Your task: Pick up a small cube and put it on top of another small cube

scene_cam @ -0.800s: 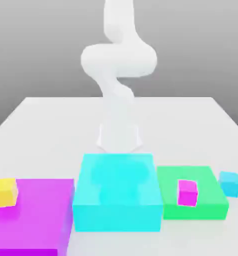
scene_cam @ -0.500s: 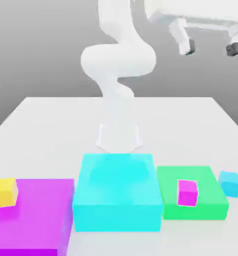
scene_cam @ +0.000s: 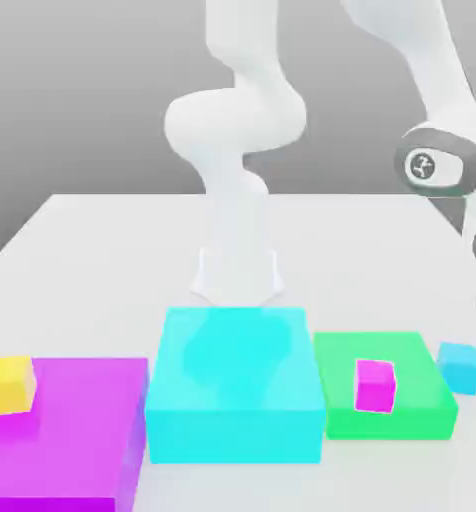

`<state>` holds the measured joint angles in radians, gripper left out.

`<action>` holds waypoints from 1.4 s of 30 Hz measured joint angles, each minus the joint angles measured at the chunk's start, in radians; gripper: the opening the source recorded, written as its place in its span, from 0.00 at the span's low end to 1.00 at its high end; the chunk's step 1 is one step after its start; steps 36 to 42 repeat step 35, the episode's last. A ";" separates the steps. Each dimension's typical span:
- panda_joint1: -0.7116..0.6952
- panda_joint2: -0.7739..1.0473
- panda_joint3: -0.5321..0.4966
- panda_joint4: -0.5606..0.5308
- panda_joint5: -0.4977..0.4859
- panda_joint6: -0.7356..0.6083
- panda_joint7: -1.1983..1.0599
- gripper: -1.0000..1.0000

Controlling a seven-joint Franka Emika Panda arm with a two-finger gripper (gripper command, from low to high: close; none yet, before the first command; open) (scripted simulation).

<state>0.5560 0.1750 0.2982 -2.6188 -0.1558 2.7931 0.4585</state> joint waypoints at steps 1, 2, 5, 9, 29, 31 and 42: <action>0.016 0.037 -0.019 0.004 -0.030 0.026 0.019 0.50; 0.036 0.074 -0.042 0.010 -0.058 0.053 0.038 0.50; 0.101 0.174 -0.120 0.030 -0.126 0.132 0.089 0.00; 0.101 0.174 -0.120 0.030 -0.127 0.132 0.091 0.00; -0.207 -0.319 -0.197 -0.045 0.182 -0.274 -0.198 0.00; -0.212 -0.259 -0.200 -0.057 0.175 -0.202 -0.194 0.00; -0.216 -0.207 -0.202 -0.066 0.165 -0.141 -0.187 1.00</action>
